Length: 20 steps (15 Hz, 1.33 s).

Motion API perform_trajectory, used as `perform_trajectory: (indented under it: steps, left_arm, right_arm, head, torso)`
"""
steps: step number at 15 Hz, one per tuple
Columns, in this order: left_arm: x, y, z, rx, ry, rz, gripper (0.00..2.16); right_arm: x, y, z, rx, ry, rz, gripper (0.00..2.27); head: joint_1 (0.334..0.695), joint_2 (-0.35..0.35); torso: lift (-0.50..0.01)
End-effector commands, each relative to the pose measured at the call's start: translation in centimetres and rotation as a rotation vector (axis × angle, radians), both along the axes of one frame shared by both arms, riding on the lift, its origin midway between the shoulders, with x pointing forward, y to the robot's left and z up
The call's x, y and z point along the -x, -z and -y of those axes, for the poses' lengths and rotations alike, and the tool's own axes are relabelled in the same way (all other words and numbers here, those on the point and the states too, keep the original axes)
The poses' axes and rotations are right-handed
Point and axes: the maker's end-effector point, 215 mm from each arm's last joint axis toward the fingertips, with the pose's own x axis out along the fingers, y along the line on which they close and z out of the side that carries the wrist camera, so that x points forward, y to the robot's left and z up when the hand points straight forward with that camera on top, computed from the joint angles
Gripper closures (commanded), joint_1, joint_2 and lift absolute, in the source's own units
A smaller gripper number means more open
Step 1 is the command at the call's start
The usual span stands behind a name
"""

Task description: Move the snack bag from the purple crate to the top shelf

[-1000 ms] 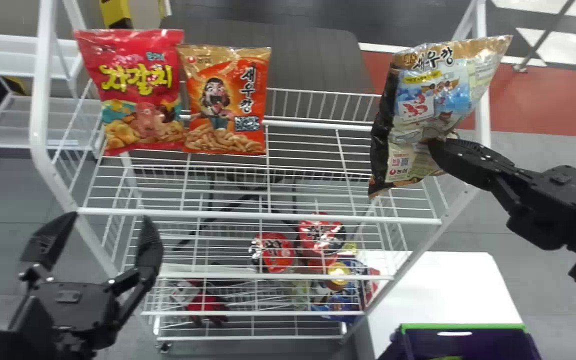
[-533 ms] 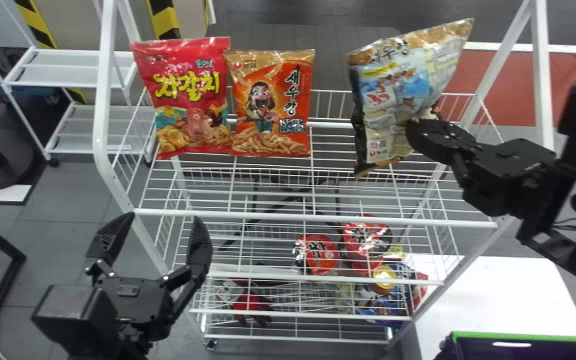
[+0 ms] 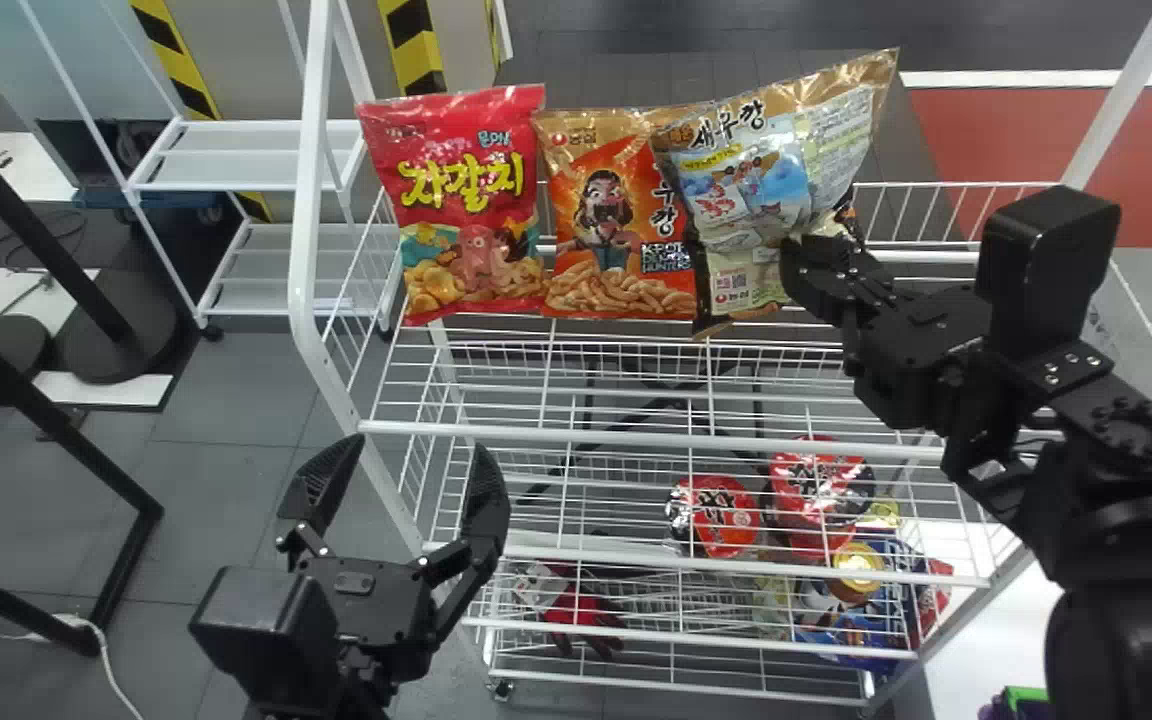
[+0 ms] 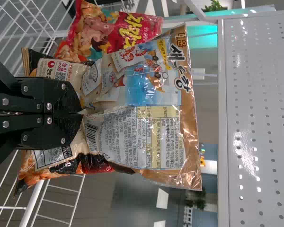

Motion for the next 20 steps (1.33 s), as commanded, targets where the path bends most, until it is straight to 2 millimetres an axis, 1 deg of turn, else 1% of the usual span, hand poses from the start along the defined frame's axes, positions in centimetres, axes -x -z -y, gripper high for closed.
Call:
perform_trajectory:
  steps: [1,3,5,8,10,11,13,15,16,18,20]
  left_arm:
    - [0.0,0.1,0.0,0.000,0.001,-0.002,0.15]
    - [0.2,0.4,0.0,-0.002,0.001,-0.008,0.15]
    - [0.2,0.5,0.0,-0.002,0.000,-0.008,0.15]
    - [0.2,0.5,-0.1,-0.006,0.002,-0.008,0.15]
    - [0.2,0.6,-0.3,-0.007,-0.001,-0.010,0.15]
    - [0.1,0.6,-0.3,-0.009,0.000,-0.009,0.15]
    - [0.1,0.9,-0.4,-0.007,-0.002,-0.014,0.15]
    - [-0.1,1.4,-0.7,-0.009,-0.006,-0.021,0.15]
    - [-0.2,1.6,-0.9,-0.012,-0.008,-0.022,0.15]
    - [-0.3,1.4,-1.0,-0.011,-0.010,-0.016,0.15]
    - [-0.4,1.6,-1.0,-0.012,-0.011,-0.019,0.15]
  right_arm:
    - [-0.5,0.7,-0.3,-0.017,0.026,0.023,1.48]
    - [-1.1,0.9,0.7,-0.024,0.077,0.035,1.48]
    - [-2.0,1.9,2.7,-0.023,0.138,0.027,1.48]
    - [-3.3,3.8,5.5,-0.024,0.216,0.004,1.48]
    - [-4.0,5.3,6.7,-0.074,0.238,-0.035,1.48]
    - [-4.3,5.9,7.1,-0.099,0.244,-0.057,1.48]
    - [-5.1,7.1,7.0,-0.108,0.249,-0.078,1.48]
    - [-5.8,7.7,7.3,-0.105,0.266,-0.082,1.48]
    - [-6.3,7.5,7.5,-0.110,0.276,-0.066,1.48]
    - [-7.5,8.1,7.6,-0.108,0.278,-0.075,1.48]
    - [-8.3,7.6,7.7,-0.113,0.279,-0.071,1.48]
  head:
    - [0.695,0.107]
    - [0.695,0.105]
    - [0.695,0.096]
    - [0.695,0.069]
    - [0.695,0.041]
    - [0.695,0.035]
    - [0.695,0.024]
    - [0.695,0.020]
    - [0.695,0.020]
    - [0.695,0.018]
    - [0.695,0.019]
  torso:
    - [0.003]
    - [0.003]
    - [0.003]
    - [0.003]
    - [0.003]
    - [0.003]
    - [0.003]
    - [0.003]
    - [0.003]
    - [0.003]
    - [0.003]
